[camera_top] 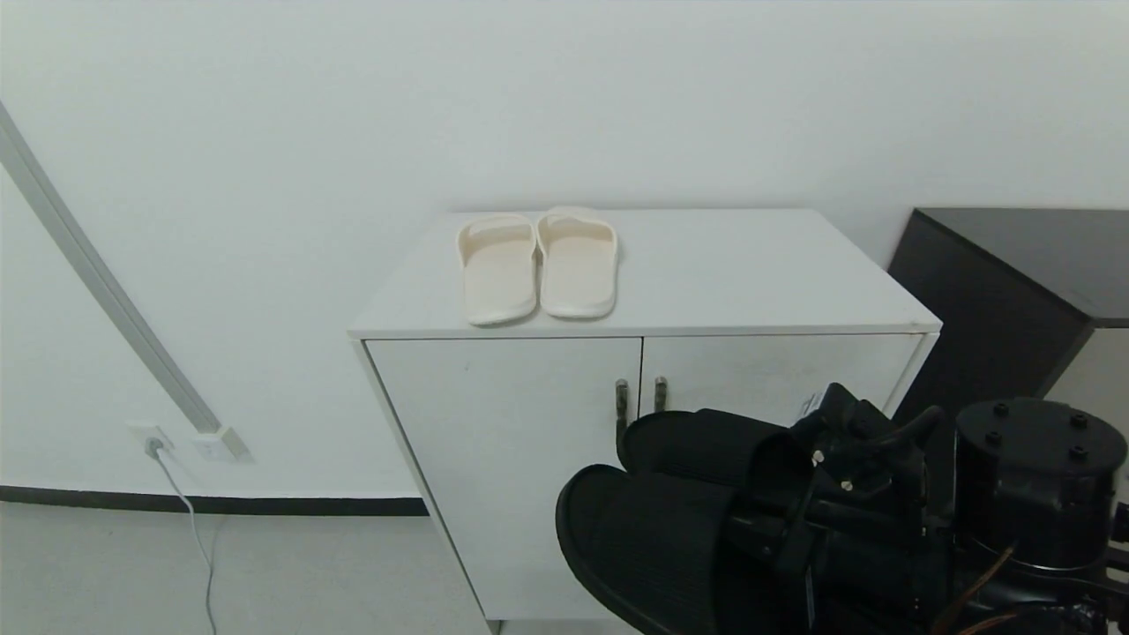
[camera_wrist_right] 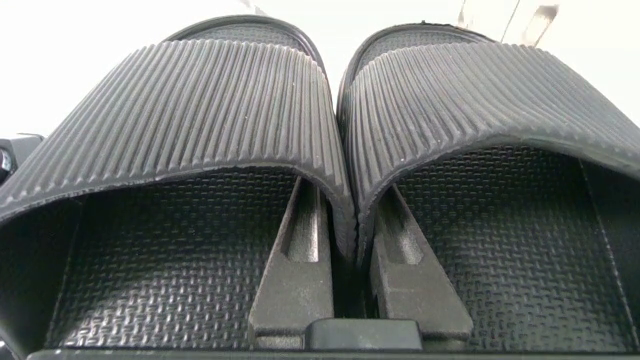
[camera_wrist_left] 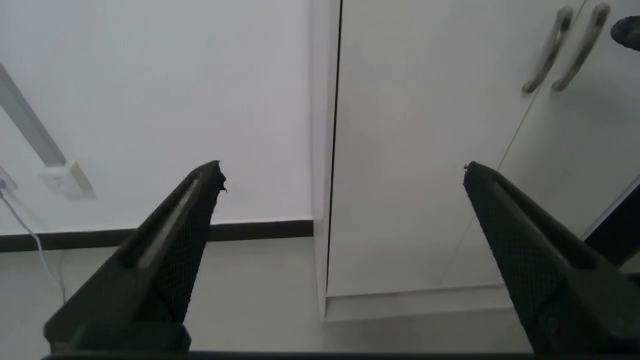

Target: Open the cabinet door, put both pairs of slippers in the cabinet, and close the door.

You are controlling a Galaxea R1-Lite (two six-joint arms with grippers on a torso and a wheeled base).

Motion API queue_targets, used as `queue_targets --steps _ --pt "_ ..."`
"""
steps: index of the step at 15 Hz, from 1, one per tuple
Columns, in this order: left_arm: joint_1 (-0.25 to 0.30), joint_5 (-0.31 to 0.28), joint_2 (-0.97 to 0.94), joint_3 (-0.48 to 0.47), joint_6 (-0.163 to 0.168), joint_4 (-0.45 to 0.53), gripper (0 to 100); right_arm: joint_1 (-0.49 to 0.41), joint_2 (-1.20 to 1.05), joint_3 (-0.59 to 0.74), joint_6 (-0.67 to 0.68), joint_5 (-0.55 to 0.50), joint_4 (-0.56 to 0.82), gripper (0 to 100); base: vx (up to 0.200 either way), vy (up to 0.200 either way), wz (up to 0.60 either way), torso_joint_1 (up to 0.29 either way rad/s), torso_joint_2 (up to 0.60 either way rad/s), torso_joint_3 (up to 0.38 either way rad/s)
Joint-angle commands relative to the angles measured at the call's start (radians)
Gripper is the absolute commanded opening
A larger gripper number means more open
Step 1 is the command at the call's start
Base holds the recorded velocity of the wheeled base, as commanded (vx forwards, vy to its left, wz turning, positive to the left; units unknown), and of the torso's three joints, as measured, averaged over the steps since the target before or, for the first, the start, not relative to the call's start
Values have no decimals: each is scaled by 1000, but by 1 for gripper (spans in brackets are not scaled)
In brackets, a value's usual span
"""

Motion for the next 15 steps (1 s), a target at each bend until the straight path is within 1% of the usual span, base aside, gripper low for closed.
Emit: queue_targets --steps 1,9,15 --pt "-1 0 1 0 0 0 100 3 -3 8 2 0 -2 0 0 0 0 -183 505 305" --pt "-1 0 1 0 -6 0 100 6 -14 31 2 5 -2 0 0 0 0 -163 490 322" --pt "0 0 1 0 -6 0 100 17 -14 32 0 5 -2 0 0 0 0 -104 461 353"
